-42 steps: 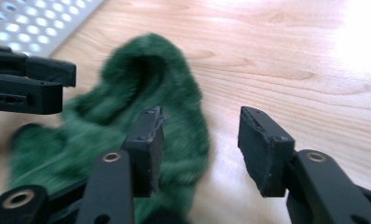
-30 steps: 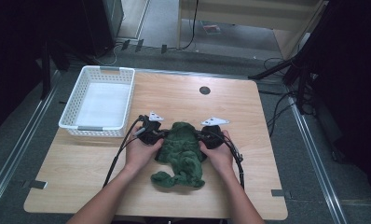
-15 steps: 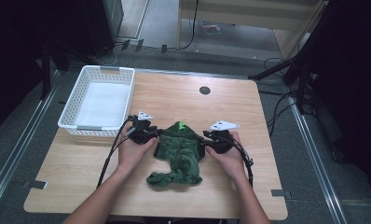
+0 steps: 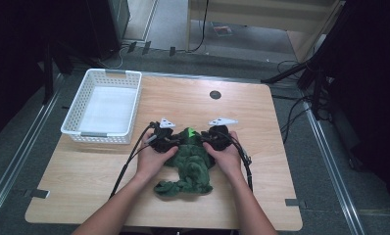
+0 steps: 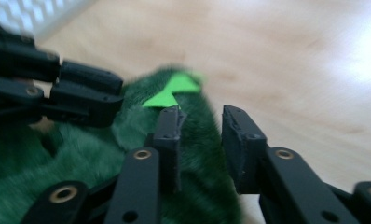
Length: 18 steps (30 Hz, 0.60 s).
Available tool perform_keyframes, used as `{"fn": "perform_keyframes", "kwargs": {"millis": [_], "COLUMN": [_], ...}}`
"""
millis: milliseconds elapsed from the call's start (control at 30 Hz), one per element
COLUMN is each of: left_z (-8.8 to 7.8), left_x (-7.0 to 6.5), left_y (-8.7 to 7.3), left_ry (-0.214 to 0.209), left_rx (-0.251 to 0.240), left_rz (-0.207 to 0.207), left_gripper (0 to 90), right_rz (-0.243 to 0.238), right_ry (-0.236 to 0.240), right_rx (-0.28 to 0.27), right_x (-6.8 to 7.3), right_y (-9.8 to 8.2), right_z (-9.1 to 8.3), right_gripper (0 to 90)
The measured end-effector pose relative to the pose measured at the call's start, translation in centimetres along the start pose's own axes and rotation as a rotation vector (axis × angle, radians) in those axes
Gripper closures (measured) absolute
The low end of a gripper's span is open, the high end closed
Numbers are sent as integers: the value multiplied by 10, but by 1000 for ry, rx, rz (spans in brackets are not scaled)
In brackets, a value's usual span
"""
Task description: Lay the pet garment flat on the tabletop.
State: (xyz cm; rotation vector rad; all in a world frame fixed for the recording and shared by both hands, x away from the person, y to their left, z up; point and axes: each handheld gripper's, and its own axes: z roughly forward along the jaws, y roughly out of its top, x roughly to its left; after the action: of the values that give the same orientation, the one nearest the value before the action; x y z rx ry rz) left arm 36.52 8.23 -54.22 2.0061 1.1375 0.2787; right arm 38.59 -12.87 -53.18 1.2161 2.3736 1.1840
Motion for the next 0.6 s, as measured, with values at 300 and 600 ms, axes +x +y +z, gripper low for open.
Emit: {"fn": "perform_keyframes", "kwargs": {"millis": [300, 600], "left_z": [-9, -31], "left_x": [2, -22], "left_y": [4, -10], "left_ry": [12, -75], "left_rx": [-48, -95], "left_rz": [-25, 36], "left_gripper": [600, 607], "right_rz": [-43, -15], "right_ry": [-21, 157], "right_rx": [-16, -136], "right_x": [4, 41], "right_y": [-5, -35], "right_z": [-12, -81], "right_gripper": [646, 508]}}
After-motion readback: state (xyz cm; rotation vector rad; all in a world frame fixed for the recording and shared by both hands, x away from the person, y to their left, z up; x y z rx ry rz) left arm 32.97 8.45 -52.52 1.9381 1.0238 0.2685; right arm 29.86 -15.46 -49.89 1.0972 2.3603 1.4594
